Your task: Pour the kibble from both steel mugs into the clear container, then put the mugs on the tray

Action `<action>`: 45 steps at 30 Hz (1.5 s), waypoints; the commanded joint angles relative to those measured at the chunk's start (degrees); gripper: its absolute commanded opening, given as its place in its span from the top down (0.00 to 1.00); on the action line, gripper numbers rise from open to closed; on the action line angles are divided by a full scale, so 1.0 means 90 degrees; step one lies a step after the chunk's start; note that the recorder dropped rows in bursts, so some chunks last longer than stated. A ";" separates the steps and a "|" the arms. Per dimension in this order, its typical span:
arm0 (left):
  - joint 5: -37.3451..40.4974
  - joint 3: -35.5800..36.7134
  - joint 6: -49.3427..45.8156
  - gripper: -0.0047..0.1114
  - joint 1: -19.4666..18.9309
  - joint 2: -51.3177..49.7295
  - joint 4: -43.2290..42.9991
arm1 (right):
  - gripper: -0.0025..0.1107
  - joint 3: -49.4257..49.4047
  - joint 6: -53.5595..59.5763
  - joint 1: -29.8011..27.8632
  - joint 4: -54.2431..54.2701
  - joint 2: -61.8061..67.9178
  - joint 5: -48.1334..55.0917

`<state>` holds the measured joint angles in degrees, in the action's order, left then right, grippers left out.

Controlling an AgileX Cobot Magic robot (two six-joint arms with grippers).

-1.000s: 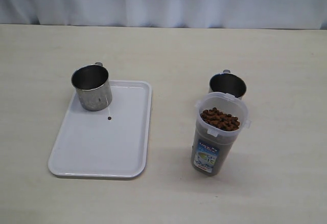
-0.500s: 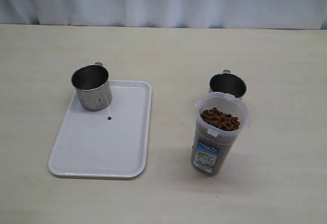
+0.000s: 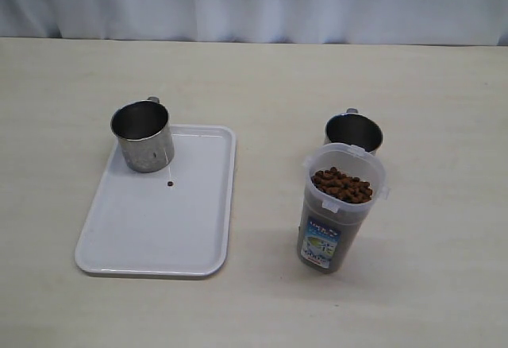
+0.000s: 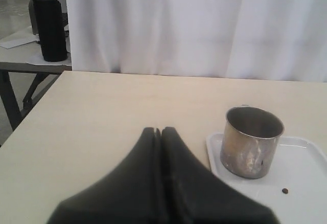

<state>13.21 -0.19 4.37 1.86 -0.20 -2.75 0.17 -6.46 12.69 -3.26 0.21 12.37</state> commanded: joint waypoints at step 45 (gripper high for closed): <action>-0.0029 0.0021 -0.1289 0.96 -0.0021 0.0022 0.1036 | 0.94 -0.0019 0.0050 0.0022 -0.0010 -0.0023 -0.0013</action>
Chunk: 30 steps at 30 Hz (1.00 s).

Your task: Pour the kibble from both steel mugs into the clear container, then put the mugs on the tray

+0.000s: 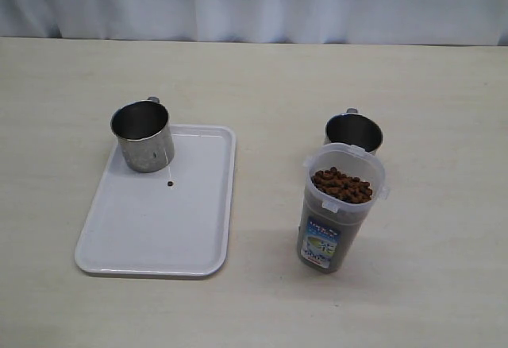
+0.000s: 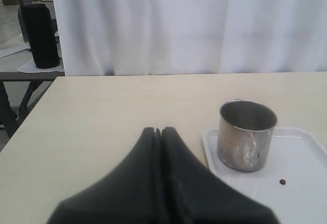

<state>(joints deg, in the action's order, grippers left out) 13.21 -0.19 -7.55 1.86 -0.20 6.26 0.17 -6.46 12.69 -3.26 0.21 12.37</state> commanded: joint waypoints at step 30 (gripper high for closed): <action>0.0004 0.0021 0.0036 0.96 -0.0021 0.0022 -0.0167 | 0.89 -0.0019 -0.0339 0.0022 -0.0972 0.2681 -0.3799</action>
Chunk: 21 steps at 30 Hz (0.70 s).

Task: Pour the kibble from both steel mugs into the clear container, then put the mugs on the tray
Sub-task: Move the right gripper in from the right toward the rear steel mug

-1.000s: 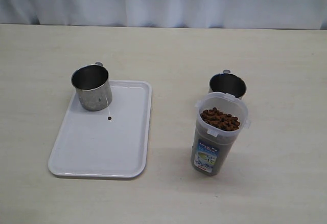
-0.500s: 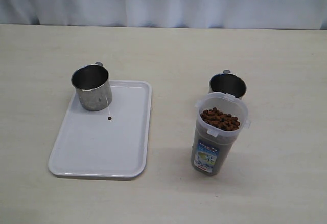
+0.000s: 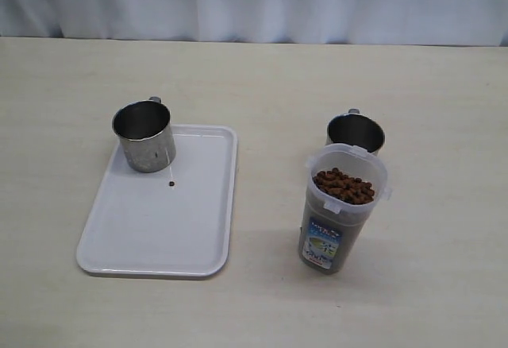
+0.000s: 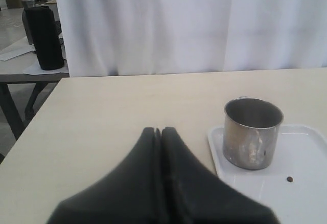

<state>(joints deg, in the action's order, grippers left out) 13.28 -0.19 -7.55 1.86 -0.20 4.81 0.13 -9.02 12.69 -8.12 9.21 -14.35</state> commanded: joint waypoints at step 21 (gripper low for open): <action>-0.0028 0.0021 0.0036 0.96 -0.0021 0.0022 -0.0025 | 0.01 0.1448 0.1290 -0.0007 -0.0880 0.8657 -0.2824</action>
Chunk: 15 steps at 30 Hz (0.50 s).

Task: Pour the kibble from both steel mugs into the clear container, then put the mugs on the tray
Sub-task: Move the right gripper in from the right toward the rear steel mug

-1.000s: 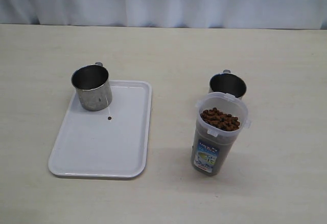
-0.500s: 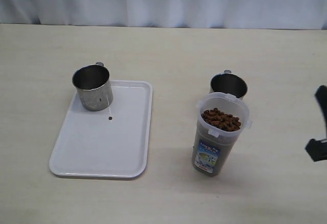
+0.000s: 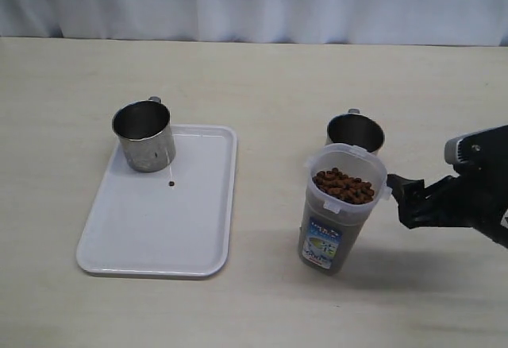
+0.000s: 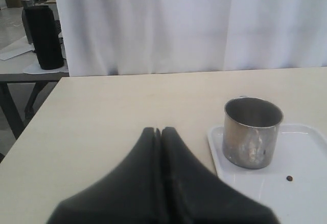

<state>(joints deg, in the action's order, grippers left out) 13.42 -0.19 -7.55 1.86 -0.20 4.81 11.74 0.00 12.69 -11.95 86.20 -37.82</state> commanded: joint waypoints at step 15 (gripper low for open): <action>-0.0033 0.0021 0.0036 0.96 -0.0021 0.0022 -0.0025 | 0.01 0.1099 -0.2177 -0.2103 -0.5819 0.0784 -0.1416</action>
<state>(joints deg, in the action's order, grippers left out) 13.42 -0.19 -7.55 1.86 -0.20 4.81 19.88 -16.70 -3.73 -56.88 90.36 -47.30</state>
